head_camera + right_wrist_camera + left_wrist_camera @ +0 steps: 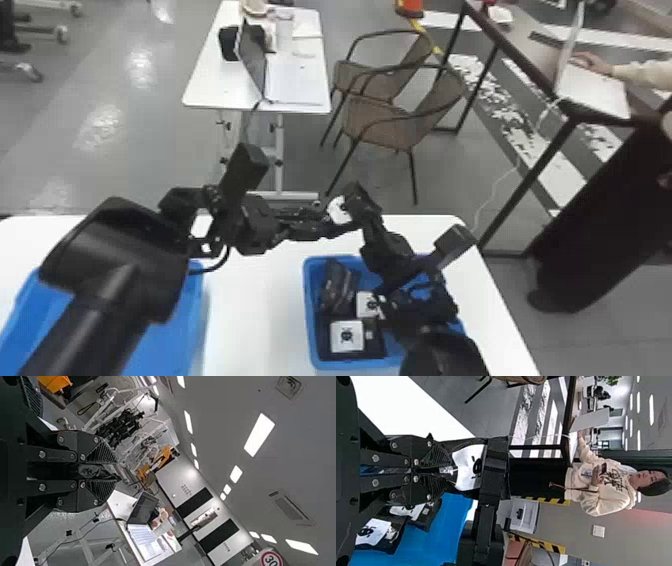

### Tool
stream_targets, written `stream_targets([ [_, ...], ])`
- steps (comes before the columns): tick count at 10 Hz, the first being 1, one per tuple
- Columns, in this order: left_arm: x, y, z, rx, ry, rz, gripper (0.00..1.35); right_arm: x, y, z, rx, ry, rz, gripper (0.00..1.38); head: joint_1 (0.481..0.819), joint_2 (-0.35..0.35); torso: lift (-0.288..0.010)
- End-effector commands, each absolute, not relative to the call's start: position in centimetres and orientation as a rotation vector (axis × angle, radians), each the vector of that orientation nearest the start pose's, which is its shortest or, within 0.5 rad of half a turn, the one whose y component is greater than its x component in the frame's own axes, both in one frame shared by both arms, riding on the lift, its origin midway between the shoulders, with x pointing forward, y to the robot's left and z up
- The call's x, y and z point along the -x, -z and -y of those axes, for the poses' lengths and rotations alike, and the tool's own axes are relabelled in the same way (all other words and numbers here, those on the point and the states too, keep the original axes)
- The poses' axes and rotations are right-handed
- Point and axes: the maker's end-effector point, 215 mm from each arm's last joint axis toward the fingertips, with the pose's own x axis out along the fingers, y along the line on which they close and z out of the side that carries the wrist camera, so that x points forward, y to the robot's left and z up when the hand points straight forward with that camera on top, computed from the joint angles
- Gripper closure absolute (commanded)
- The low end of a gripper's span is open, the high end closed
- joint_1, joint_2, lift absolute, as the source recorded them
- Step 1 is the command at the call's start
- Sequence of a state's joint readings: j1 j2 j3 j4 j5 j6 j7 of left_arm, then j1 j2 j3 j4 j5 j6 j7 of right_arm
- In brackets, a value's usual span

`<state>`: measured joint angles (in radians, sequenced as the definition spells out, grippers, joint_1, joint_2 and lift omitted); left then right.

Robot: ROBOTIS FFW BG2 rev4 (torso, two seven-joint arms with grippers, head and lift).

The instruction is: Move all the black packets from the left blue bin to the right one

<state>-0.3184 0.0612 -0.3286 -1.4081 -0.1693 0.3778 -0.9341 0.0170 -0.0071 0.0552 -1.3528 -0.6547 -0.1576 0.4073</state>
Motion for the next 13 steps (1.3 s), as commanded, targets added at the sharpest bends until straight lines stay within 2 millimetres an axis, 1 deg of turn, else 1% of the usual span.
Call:
stream_targets([
  [1, -54.2, 39.0, 3.2, -0.224, 1.123, -0.357, 0.7, -56.3, 38.1, 16.2, -0.654, -0.308, 0.045, 1.28, 0.695, -0.194, 0.0],
  [2, -54.4, 39.9, 1.5, -0.194, 1.086, -0.372, 0.39, -56.4, 38.2, 17.3, -0.657, -0.283, 0.054, 1.28, 0.695, -0.193, 0.0],
  [3, -54.3, 40.9, -1.0, -0.141, 1.043, -0.394, 0.18, -56.2, 38.7, 18.9, -0.653, -0.255, 0.055, 1.28, 0.695, -0.189, 0.0],
  [4, -54.1, 41.5, -4.3, -0.099, 0.975, -0.405, 0.08, -55.6, 39.5, 20.5, -0.654, -0.223, 0.051, 1.28, 0.695, -0.183, 0.0],
  [5, -53.9, 41.4, -7.9, -0.063, 0.897, -0.397, 0.03, -54.5, 41.1, 22.1, -0.656, -0.182, 0.03, 1.28, 0.695, -0.172, 0.0],
  [6, -53.6, 41.2, -11.7, -0.034, 0.807, -0.385, 0.0, -53.3, 43.1, 23.5, -0.667, -0.137, 0.001, 1.28, 0.695, -0.156, 0.0],
  [7, -53.1, 40.8, -14.8, -0.004, 0.74, -0.37, 0.0, -52.0, 45.5, 24.8, -0.682, -0.091, -0.035, 1.28, 0.695, -0.147, 0.0],
  [8, -52.6, 40.3, -17.3, 0.028, 0.687, -0.353, 0.0, -50.8, 47.7, 25.9, -0.688, -0.056, -0.069, 1.27, 0.695, -0.126, 0.0],
  [9, -52.2, 40.4, -19.1, 0.081, 0.653, -0.359, 0.0, -49.8, 50.2, 26.4, -0.691, -0.028, -0.11, 1.26, 0.695, -0.106, 0.0],
  [10, -52.0, 40.5, -20.0, 0.094, 0.639, -0.357, 0.0, -49.1, 52.5, 26.7, -0.698, -0.005, -0.15, 1.26, 0.695, -0.091, 0.0],
  [11, -52.0, 40.2, -20.4, 0.092, 0.631, -0.351, 0.0, -48.9, 54.0, 27.0, -0.7, 0.012, -0.174, 1.23, 0.695, -0.08, 0.0],
  [12, -52.2, 39.7, -20.6, 0.102, 0.622, -0.344, 0.0, -49.1, 54.8, 27.3, -0.699, 0.024, -0.185, 1.05, 0.695, -0.074, 0.0],
  [13, -52.3, 39.4, -20.6, 0.113, 0.616, -0.334, 0.0, -49.5, 54.7, 27.9, -0.686, 0.032, -0.174, 0.54, 0.695, -0.073, 0.0],
])
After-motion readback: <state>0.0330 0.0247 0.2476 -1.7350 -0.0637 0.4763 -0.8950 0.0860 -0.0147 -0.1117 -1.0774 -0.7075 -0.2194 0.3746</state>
